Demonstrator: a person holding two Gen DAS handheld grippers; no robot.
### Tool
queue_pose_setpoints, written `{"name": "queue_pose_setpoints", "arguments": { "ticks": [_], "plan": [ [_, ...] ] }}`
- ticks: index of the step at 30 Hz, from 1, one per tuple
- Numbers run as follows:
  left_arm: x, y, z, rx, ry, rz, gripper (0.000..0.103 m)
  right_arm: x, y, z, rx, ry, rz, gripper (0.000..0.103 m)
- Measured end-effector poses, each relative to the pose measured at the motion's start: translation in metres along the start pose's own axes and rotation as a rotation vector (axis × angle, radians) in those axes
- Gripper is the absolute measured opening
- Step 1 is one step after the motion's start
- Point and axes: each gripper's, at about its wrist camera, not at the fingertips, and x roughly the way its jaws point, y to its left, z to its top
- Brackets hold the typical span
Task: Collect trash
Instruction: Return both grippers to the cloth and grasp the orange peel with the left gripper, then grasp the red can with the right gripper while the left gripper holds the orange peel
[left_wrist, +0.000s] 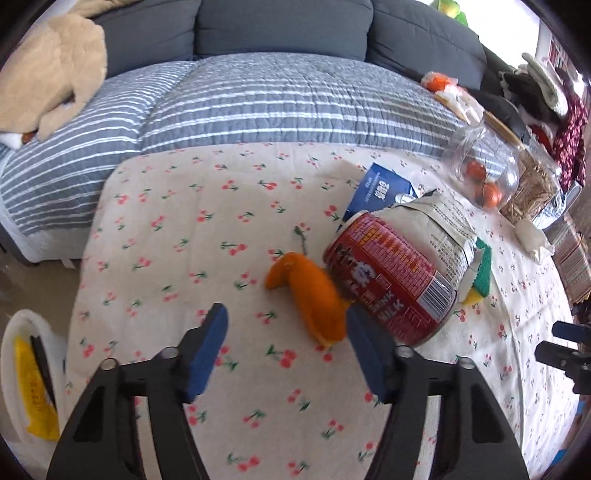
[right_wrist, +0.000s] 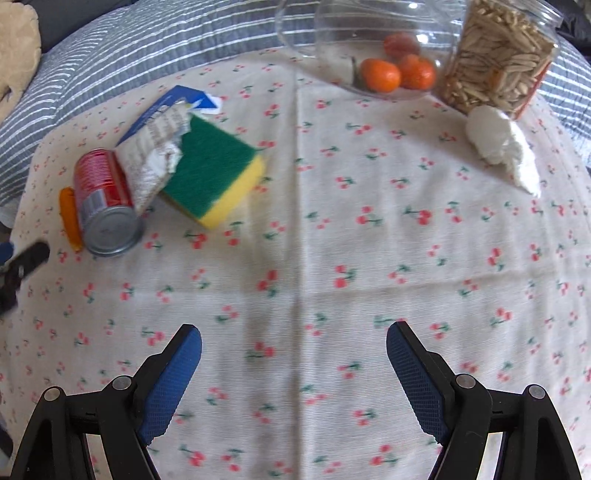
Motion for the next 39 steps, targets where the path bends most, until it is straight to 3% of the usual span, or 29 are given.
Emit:
{"name": "queue_pose_setpoints", "arguments": {
  "ticks": [4,6,7,11,20,26,30,39],
  "plan": [
    [0.015,-0.003,0.004,-0.016,0.026,-0.026,0.051,0.001,-0.013,0.003,0.015,0.005,-0.003,0.086],
    [0.02,-0.004,0.005,-0.026,0.037,-0.043,0.031,0.002,-0.015,0.004,0.018,0.008,-0.003,0.086],
    [0.023,-0.004,0.006,-0.026,0.042,-0.055,0.026,0.002,-0.016,0.005,0.017,0.01,-0.003,0.086],
    [0.021,-0.007,0.006,0.005,0.059,-0.076,0.017,0.003,-0.016,0.006,0.015,0.012,0.003,0.086],
    [-0.026,0.031,-0.006,-0.002,0.046,-0.09,0.015,-0.001,0.011,0.018,-0.021,-0.029,0.062,0.086],
    [-0.055,0.075,-0.02,-0.111,0.031,-0.122,0.015,-0.008,0.067,0.032,-0.125,-0.11,0.165,0.085],
    [-0.062,0.087,-0.031,-0.072,0.025,-0.087,0.015,-0.003,0.111,0.041,-0.204,-0.147,0.216,0.084],
    [-0.061,0.108,-0.05,-0.045,0.068,-0.076,0.015,0.036,0.154,0.043,-0.342,-0.143,0.137,0.072]
  ]
}}
